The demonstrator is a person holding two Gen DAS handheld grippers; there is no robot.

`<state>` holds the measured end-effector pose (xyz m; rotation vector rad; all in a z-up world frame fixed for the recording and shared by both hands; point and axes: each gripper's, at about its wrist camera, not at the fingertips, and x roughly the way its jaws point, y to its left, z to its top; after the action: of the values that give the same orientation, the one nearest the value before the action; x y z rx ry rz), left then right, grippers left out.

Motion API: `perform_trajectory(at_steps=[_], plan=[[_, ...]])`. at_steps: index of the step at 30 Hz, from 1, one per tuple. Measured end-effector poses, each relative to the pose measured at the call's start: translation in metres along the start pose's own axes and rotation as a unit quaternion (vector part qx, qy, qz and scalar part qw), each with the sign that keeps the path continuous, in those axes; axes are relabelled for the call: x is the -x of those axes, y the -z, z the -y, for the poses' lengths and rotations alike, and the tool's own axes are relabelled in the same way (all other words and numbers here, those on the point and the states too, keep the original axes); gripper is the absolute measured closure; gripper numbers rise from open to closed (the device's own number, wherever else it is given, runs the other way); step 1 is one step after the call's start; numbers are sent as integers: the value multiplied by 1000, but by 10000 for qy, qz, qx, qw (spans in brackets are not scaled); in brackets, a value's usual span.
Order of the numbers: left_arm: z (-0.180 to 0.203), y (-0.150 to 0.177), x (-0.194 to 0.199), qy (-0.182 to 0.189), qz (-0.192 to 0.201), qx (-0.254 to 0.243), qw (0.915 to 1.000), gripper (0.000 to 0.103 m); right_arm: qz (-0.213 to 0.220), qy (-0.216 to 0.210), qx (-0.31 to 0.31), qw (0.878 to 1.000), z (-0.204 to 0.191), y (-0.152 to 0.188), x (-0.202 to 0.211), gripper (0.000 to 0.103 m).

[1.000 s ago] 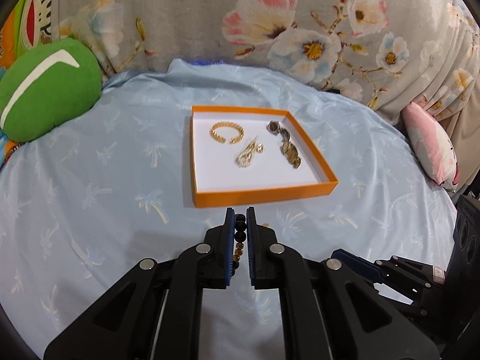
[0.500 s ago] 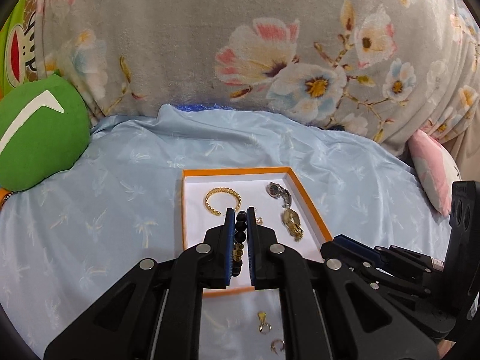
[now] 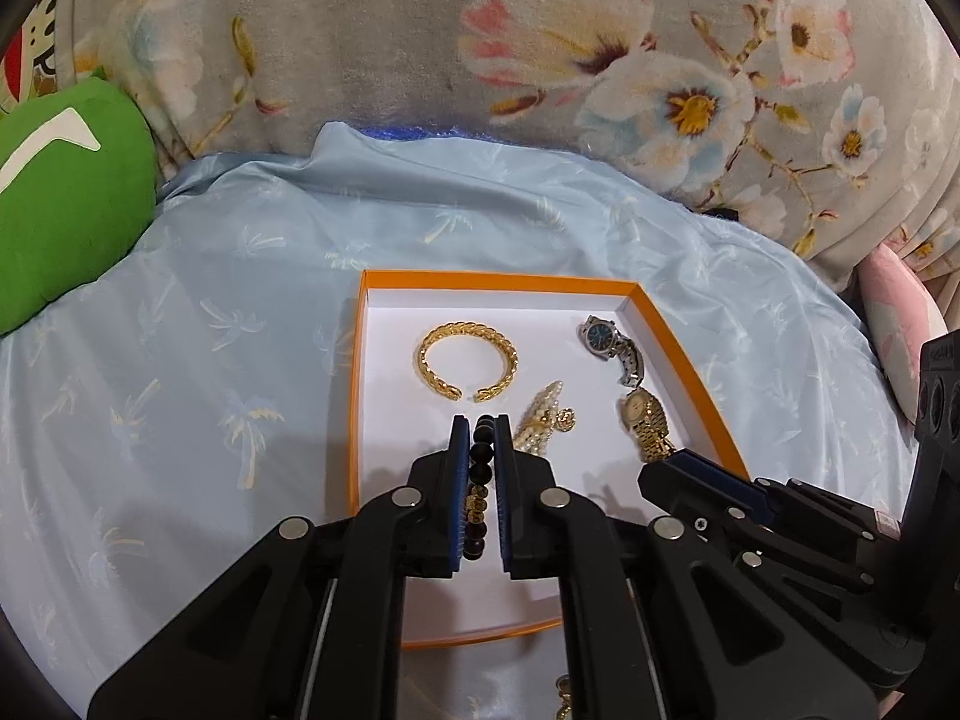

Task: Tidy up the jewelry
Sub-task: 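Lower the bead bracelet and hoop earring into the box and open both grippers, then move both open grippers back toward the remaining earrings and silver ring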

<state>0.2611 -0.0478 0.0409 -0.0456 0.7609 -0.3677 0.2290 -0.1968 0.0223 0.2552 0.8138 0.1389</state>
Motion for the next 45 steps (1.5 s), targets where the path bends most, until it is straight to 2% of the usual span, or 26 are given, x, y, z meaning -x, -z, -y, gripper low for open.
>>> perform_trajectory(at_steps=[4, 7, 9, 11, 14, 18, 22, 25, 34, 45], plan=[[1, 2, -2, -24, 18, -20, 10000, 94, 56, 64, 54, 9999, -1, 2, -1, 85], [-1, 4, -1, 3, 40, 37, 10000, 82, 105, 46, 42, 9999, -1, 2, 2, 83], [-2, 4, 4, 22, 96, 80, 9999, 68, 165, 20, -8, 9999, 0, 2, 8, 82], [-3, 4, 15, -10, 197, 85, 9998, 64, 258, 2, -79, 9996, 2, 3, 20, 79], [-7, 6, 39, -15, 351, 104, 9993, 64, 398, -15, -134, 9991, 4, 10, 44, 78], [-17, 21, 76, -48, 461, 135, 9988, 64, 482, 29, -76, 9988, 4, 35, 80, 73], [-27, 51, 105, -140, 353, 116, 9992, 63, 382, 338, 187, 9985, 2, 72, 108, 72], [-31, 77, 118, -268, 173, 70, 9995, 63, 202, 370, 173, 9990, 2, 97, 118, 72], [-29, 131, 128, -261, -306, 233, 9989, 63, -98, 282, 265, 9992, -18, 138, 124, 72], [-40, 150, 132, -355, -429, 433, 9975, 63, -225, 65, 476, 9986, -54, 135, 103, 72]])
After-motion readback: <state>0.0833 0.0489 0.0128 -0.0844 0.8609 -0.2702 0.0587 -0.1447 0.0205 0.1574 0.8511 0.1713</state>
